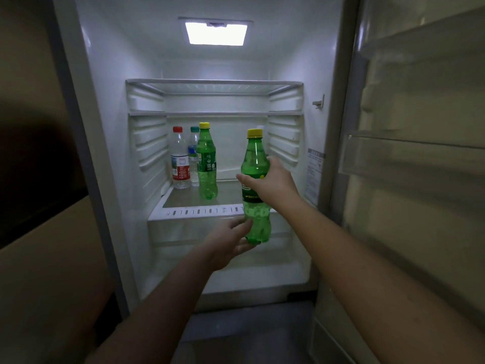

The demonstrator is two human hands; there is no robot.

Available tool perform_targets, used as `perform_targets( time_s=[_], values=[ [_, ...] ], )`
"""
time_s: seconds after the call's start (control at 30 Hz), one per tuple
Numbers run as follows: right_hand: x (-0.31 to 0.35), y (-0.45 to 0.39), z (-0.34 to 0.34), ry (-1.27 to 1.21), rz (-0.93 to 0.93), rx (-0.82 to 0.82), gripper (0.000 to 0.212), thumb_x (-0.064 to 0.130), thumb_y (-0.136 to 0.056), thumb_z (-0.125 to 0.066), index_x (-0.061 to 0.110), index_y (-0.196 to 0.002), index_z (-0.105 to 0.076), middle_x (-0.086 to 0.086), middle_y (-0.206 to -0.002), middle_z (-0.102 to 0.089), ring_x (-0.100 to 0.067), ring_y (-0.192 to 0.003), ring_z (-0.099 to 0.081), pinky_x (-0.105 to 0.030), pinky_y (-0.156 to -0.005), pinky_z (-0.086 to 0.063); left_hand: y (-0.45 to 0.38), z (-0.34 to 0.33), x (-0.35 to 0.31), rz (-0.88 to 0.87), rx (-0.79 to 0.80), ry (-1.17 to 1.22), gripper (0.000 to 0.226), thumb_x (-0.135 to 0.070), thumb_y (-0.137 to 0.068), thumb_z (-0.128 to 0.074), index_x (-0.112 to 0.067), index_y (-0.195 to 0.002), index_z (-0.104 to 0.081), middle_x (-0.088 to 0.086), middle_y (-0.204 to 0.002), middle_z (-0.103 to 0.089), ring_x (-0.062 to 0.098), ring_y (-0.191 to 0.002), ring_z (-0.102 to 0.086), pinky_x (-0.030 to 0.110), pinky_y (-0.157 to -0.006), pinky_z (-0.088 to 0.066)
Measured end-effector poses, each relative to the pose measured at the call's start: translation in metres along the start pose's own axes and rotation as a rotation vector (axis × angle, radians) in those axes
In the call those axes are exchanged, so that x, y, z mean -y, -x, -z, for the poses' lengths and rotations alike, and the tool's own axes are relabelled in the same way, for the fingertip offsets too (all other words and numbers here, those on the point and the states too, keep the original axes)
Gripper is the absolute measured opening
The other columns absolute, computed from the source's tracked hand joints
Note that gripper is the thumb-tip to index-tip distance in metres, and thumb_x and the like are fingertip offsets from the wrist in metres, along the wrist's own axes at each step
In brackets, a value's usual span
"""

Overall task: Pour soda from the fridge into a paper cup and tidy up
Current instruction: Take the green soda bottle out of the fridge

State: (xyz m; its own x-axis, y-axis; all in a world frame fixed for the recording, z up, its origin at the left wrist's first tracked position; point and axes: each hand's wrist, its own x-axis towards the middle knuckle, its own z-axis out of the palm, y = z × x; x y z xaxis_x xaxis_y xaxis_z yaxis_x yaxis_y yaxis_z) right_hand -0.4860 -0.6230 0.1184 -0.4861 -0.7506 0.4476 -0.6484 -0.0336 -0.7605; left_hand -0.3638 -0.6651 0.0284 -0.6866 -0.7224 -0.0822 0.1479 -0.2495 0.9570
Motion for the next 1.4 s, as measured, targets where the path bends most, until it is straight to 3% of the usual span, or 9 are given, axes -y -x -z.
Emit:
perform_targets(
  time_s=[0.23,0.4,0.5,0.6,0.67,0.73,0.87,1.13,1.4],
  values=[
    [0.007,0.059,0.022,0.011,0.019,0.049,0.054,0.052,-0.071,-0.076,0.024,-0.110,-0.050,0.006,-0.101,-0.063,-0.012,-0.090,-0.060,-0.032,-0.075,-0.053,0.059,-0.024,0.029,0.001,-0.095,0.040,0.034,-0.018,-0.097,-0.055,-0.003,-0.128,-0.054,0.019,-0.112,-0.069,0.030,-0.098,-0.070,0.031,-0.075,-0.060],
    [0.021,0.095,0.037,-0.030,0.030,0.082,0.055,0.048,-0.072,-0.078,0.024,-0.114,-0.051,0.010,-0.099,-0.061,-0.006,-0.085,-0.058,-0.016,-0.059,-0.042,0.095,-0.031,0.037,0.008,-0.109,0.040,0.037,-0.019,-0.097,-0.056,-0.003,-0.130,-0.053,0.019,-0.112,-0.069,0.029,-0.090,-0.072,0.029,-0.068,-0.059],
    [0.030,0.115,0.046,-0.035,0.047,0.074,0.060,0.049,-0.072,-0.077,0.022,-0.118,-0.051,0.007,-0.104,-0.064,-0.009,-0.091,-0.060,-0.020,-0.063,-0.045,0.116,-0.035,0.037,0.011,-0.081,0.053,0.036,-0.020,-0.096,-0.057,-0.005,-0.128,-0.055,0.018,-0.112,-0.070,0.030,-0.093,-0.071,0.031,-0.069,-0.059],
    [0.040,0.137,0.054,-0.008,0.048,0.050,0.061,0.053,-0.071,-0.076,0.022,-0.117,-0.050,0.006,-0.106,-0.065,-0.012,-0.093,-0.062,-0.031,-0.076,-0.052,0.138,-0.042,0.040,-0.018,-0.065,0.067,0.036,-0.018,-0.095,-0.058,-0.004,-0.128,-0.055,0.018,-0.111,-0.070,0.030,-0.094,-0.071,0.033,-0.070,-0.060],
    [0.045,0.155,0.058,-0.005,0.046,0.048,0.060,0.052,-0.073,-0.075,0.022,-0.117,-0.049,0.005,-0.105,-0.064,-0.013,-0.093,-0.061,-0.034,-0.078,-0.053,0.152,-0.045,0.045,-0.033,-0.042,0.060,0.037,-0.017,-0.096,-0.057,-0.003,-0.130,-0.053,0.018,-0.111,-0.070,0.031,-0.096,-0.070,0.037,-0.076,-0.060],
    [0.050,0.176,0.063,-0.021,0.042,0.045,0.058,0.049,-0.074,-0.075,0.021,-0.117,-0.049,0.006,-0.104,-0.063,-0.010,-0.091,-0.061,-0.028,-0.072,-0.050,0.169,-0.047,0.053,-0.037,-0.025,0.070,0.040,-0.017,-0.095,-0.058,-0.003,-0.133,-0.051,0.020,-0.110,-0.070,0.031,-0.097,-0.070,0.040,-0.082,-0.059],
    [0.062,0.225,0.072,0.004,0.023,0.019,0.059,0.048,-0.073,-0.077,0.021,-0.117,-0.049,0.011,-0.099,-0.061,-0.001,-0.083,-0.057,-0.019,-0.062,-0.043,0.211,-0.047,0.070,-0.044,0.017,0.092,0.036,-0.014,-0.094,-0.059,-0.003,-0.128,-0.054,0.020,-0.106,-0.071,0.029,-0.091,-0.072,0.039,-0.081,-0.059],
    [0.087,0.335,0.092,0.046,-0.055,-0.082,0.056,0.048,-0.071,-0.078,0.024,-0.115,-0.051,0.012,-0.100,-0.063,-0.007,-0.089,-0.060,-0.023,-0.070,-0.046,0.307,-0.064,0.102,0.019,0.160,0.087,0.037,-0.016,-0.095,-0.058,-0.003,-0.130,-0.054,0.016,-0.116,-0.069,0.027,-0.096,-0.071,0.033,-0.077,-0.059],
    [0.099,0.430,0.161,0.138,-0.159,-0.254,0.061,0.051,-0.071,-0.077,0.025,-0.119,-0.048,0.009,-0.102,-0.063,-0.009,-0.089,-0.061,-0.026,-0.072,-0.047,0.374,-0.127,0.125,0.065,0.339,0.058,0.036,-0.015,-0.093,-0.059,-0.007,-0.129,-0.054,0.013,-0.118,-0.067,0.026,-0.100,-0.069,0.034,-0.077,-0.060]
  ],
)
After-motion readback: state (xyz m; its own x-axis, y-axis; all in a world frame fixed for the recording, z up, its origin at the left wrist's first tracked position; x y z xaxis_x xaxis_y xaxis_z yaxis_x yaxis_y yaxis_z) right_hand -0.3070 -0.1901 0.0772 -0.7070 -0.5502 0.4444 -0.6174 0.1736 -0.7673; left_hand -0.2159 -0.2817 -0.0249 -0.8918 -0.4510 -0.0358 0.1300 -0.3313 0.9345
